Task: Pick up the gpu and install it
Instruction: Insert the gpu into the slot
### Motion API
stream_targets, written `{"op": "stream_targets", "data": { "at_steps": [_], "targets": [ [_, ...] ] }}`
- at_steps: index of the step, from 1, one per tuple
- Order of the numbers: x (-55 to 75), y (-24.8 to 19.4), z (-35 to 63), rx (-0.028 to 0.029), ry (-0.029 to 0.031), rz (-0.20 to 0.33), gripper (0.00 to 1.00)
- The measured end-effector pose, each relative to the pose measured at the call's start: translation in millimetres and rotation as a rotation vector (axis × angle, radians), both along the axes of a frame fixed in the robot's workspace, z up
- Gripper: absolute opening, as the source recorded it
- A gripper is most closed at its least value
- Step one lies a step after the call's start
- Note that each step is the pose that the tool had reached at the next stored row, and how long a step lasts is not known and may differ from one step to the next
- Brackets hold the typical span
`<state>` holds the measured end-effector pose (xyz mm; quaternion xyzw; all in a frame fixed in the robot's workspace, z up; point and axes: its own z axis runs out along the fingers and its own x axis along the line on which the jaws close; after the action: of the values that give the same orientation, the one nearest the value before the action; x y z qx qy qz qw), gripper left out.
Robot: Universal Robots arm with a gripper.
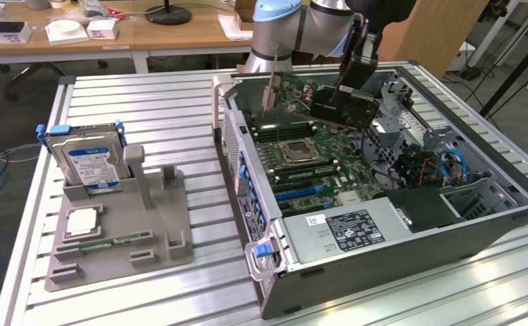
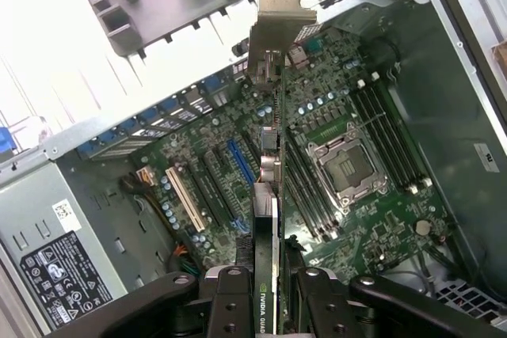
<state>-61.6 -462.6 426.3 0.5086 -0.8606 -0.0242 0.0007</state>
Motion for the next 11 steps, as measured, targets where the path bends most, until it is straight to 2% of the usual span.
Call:
{"op": "stream_targets", "data": {
  "at_steps": [11],
  "targets": [
    [0.0, 0.0, 0.0, 0.0000, 0.0000, 0.050, 0.26]
  ]
}}
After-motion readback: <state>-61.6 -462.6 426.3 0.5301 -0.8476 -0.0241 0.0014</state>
